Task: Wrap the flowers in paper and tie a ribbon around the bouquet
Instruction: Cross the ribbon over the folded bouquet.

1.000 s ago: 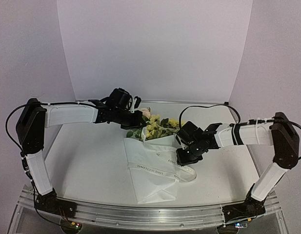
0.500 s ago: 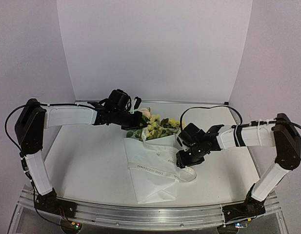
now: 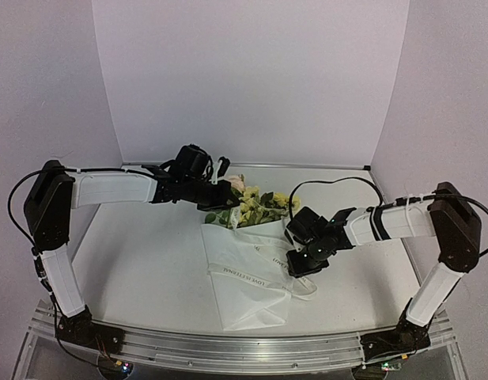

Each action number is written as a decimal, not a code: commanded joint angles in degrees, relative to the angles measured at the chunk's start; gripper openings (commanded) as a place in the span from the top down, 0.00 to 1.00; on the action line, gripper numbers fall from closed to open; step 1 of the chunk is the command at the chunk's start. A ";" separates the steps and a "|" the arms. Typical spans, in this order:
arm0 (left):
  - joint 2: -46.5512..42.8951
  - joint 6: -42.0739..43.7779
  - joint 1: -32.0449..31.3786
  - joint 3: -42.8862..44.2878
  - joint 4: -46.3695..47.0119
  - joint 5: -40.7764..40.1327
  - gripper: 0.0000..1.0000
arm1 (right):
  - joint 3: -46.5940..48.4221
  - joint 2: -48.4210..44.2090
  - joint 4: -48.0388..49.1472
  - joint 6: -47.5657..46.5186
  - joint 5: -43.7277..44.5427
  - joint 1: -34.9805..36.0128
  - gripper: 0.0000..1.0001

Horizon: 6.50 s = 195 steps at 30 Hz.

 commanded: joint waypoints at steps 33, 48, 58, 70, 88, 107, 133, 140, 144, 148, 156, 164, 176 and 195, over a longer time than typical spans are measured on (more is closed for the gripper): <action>-12.89 6.37 -1.41 -12.14 13.28 9.59 1.00 | 4.52 -18.75 0.68 18.95 8.63 -2.01 1.00; -16.61 34.68 -21.64 -11.49 -6.93 1.89 0.97 | 21.43 -4.42 0.85 26.20 -3.52 -12.41 1.00; -8.30 40.33 -28.32 -7.37 -10.00 -9.38 1.00 | 22.58 -3.40 0.75 25.04 -5.43 -12.41 1.00; -17.97 38.03 -25.25 -15.45 -6.42 -13.41 1.00 | 22.38 -6.07 -1.00 24.12 -5.79 -12.23 1.00; -39.81 23.18 -17.16 -30.80 9.90 -22.99 0.32 | 22.85 -7.37 -1.53 25.99 -3.97 -8.32 1.00; -11.11 13.58 -5.58 -14.01 19.89 7.48 0.33 | 10.94 -9.98 15.88 44.29 -9.76 -3.49 1.00; -3.90 26.39 -8.67 -5.58 3.23 12.85 0.39 | 11.70 -1.91 21.49 62.35 -16.46 -1.34 1.00; -2.90 26.18 -8.89 -5.23 4.00 7.86 0.51 | 11.86 -1.59 21.64 63.22 -15.70 -0.29 1.00; -2.43 25.79 -9.08 -5.53 4.82 6.31 0.63 | 11.09 -2.43 21.72 62.77 -14.80 -0.17 1.00; -2.09 25.67 -9.15 -5.95 5.44 5.35 0.82 | 10.70 -3.00 21.68 61.93 -15.00 -0.18 1.00; -2.80 26.56 -9.14 -7.52 7.11 5.57 1.00 | 7.96 -6.48 21.33 56.35 -14.23 -0.30 0.68; -3.57 29.72 -9.03 -6.05 2.11 10.54 1.00 | 3.28 -15.78 4.72 24.03 -3.89 -0.91 0.41; -0.11 28.56 -5.77 -1.26 -5.80 19.19 1.00 | 4.14 -7.79 2.11 2.31 6.07 -0.98 0.53; 9.92 28.13 -0.69 10.27 -17.20 25.68 1.00 | 10.26 2.63 0.69 -6.96 10.13 1.31 0.55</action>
